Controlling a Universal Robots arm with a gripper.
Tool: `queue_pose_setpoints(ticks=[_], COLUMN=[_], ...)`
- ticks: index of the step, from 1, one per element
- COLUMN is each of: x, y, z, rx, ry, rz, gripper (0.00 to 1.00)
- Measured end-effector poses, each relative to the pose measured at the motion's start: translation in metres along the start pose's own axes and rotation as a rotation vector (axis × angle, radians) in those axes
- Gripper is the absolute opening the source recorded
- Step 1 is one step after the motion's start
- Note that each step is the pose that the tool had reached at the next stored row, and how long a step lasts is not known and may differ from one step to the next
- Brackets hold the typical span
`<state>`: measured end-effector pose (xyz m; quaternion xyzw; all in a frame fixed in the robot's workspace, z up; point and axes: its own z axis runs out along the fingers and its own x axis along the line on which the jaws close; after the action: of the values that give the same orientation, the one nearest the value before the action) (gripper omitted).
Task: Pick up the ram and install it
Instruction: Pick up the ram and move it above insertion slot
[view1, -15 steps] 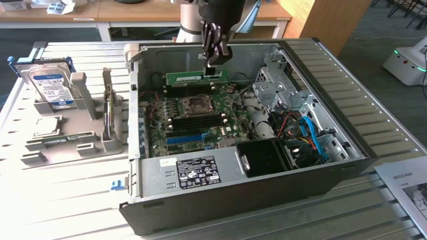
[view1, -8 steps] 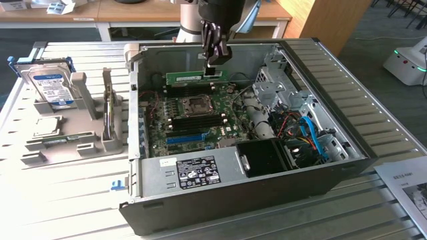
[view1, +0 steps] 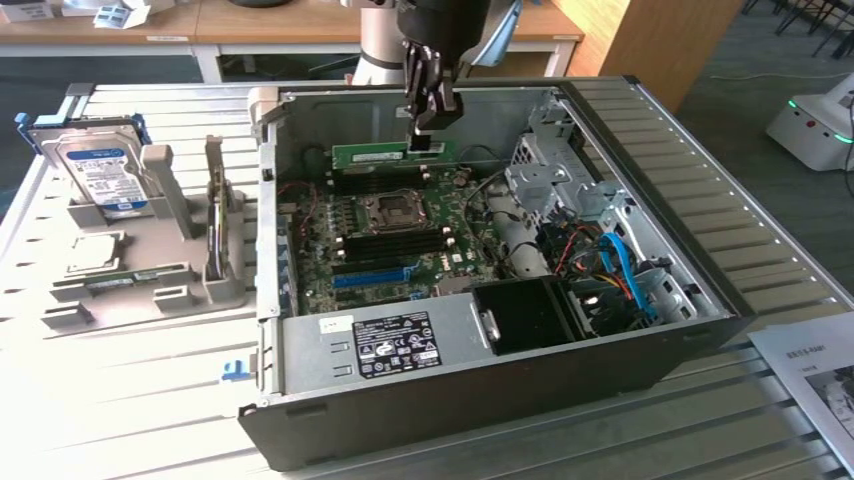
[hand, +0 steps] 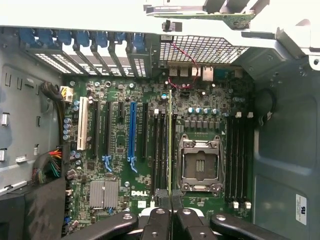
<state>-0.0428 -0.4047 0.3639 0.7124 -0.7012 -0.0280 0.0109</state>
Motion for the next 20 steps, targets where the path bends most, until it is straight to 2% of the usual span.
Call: queue_pose_setpoints(ticks=[4,20], x=[0.0001,0.0002], y=[-0.0047,-0.0062], z=[-0.0003,0.0033], rx=[0.0000,-0.0001], ry=[0.0001,0.0002], rz=[0.000,0.000], gripper=[0.12,0.12])
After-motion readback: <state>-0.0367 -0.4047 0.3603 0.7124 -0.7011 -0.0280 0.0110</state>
